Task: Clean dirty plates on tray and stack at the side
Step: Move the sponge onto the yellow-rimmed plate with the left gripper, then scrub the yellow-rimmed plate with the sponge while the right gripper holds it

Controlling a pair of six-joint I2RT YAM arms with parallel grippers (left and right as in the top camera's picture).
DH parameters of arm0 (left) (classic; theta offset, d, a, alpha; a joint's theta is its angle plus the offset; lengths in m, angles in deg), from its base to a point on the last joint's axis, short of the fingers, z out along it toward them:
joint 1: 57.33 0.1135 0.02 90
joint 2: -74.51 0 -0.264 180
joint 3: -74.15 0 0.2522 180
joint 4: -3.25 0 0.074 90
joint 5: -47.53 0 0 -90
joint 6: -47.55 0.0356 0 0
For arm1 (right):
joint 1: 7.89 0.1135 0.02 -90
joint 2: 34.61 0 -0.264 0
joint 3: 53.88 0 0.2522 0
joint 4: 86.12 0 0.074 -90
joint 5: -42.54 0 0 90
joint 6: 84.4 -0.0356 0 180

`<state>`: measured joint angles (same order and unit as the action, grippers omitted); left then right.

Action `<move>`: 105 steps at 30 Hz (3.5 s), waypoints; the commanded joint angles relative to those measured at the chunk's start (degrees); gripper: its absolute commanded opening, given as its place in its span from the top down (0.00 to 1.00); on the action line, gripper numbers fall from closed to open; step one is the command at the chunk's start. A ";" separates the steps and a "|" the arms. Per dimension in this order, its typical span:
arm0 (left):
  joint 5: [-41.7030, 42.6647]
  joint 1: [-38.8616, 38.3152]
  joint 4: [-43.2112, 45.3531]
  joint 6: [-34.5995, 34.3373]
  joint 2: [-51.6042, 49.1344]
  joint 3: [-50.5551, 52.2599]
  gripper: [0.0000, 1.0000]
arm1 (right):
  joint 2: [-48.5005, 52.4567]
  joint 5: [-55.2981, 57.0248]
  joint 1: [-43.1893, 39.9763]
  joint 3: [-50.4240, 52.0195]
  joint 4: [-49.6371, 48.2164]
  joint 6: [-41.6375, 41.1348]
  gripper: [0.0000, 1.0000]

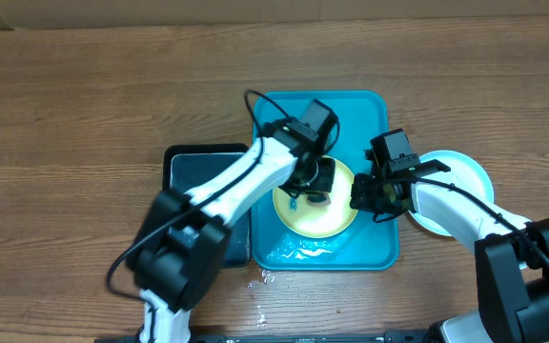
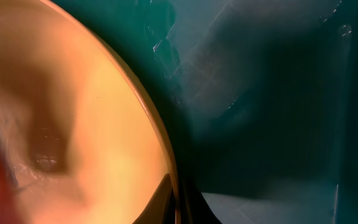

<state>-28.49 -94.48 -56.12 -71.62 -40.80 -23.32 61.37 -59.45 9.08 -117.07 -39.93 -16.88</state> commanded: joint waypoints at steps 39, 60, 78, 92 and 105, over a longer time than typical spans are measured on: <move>17.99 1.16 -3.63 2.97 -7.87 -0.79 0.96 | 1.66 1.86 0.33 -0.04 0.92 -0.26 0.96; -30.62 3.89 -17.14 0.44 -6.25 -2.78 0.96 | 1.66 1.86 0.33 -0.04 1.09 -0.26 0.96; 22.14 1.01 9.25 2.16 -6.29 0.52 0.96 | 1.66 1.86 0.33 -0.04 1.29 -0.26 0.96; 2.27 2.71 -8.52 -2.21 -6.21 1.97 0.96 | 1.66 1.86 0.33 -0.04 1.31 -0.24 0.96; -25.29 3.50 -16.09 -4.50 3.34 1.77 0.96 | 1.66 1.88 0.33 -0.04 1.29 -0.26 0.96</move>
<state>-39.92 -92.07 -71.37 -74.11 -42.20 -22.31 61.68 -60.78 9.74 -117.20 -39.19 -18.12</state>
